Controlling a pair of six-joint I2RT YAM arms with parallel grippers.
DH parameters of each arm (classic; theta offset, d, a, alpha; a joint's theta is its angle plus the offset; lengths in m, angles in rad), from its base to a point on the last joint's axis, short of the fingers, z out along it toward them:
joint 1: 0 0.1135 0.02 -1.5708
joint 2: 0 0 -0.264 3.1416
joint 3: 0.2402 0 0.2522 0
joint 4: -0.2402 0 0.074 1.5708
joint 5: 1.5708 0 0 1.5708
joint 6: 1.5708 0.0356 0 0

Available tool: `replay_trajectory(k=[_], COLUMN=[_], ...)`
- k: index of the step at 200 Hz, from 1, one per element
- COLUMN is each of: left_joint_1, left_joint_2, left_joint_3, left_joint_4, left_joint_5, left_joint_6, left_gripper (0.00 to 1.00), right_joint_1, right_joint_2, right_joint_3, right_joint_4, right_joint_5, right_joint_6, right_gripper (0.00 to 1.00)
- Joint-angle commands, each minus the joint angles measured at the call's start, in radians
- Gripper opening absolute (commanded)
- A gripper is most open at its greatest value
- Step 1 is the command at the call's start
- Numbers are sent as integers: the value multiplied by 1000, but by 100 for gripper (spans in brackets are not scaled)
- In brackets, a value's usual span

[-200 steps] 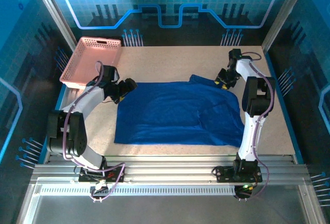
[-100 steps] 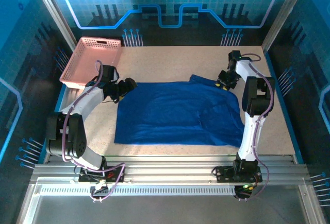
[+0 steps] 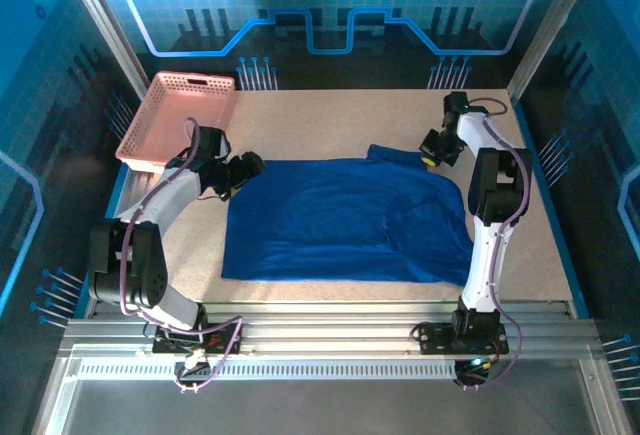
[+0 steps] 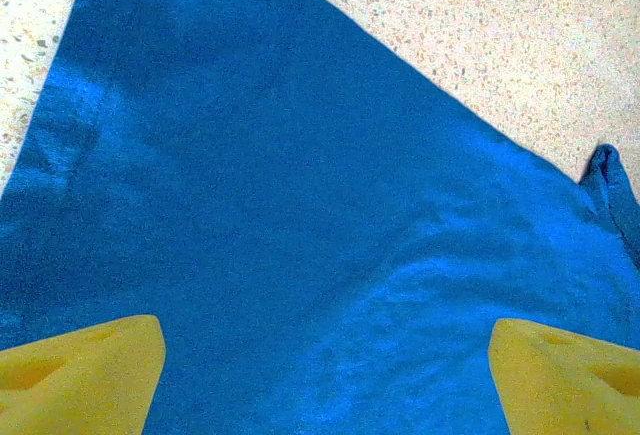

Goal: Fold and stack the t-shirts

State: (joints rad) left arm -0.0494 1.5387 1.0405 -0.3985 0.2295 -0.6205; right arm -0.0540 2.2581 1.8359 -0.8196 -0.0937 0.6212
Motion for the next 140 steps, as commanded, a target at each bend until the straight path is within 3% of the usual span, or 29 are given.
replay_trajectory(k=[1,71,140], left_joint_1=[10,10,11], left_joint_2=[-29,9,150], left_joint_3=[-8,15,134], left_joint_4=[-20,-23,-91], left_joint_5=[-13,-22,-74], left_joint_6=[28,18,-73], left_gripper=[85,85,85], right_joint_1=[-13,-31,-41], right_joint_2=[-25,-15,17], right_joint_3=[50,114,159], right_joint_4=[-10,-15,-21], right_joint_5=[-36,-110,-186], right_joint_6=[26,59,74], right_gripper=[0,0,0])
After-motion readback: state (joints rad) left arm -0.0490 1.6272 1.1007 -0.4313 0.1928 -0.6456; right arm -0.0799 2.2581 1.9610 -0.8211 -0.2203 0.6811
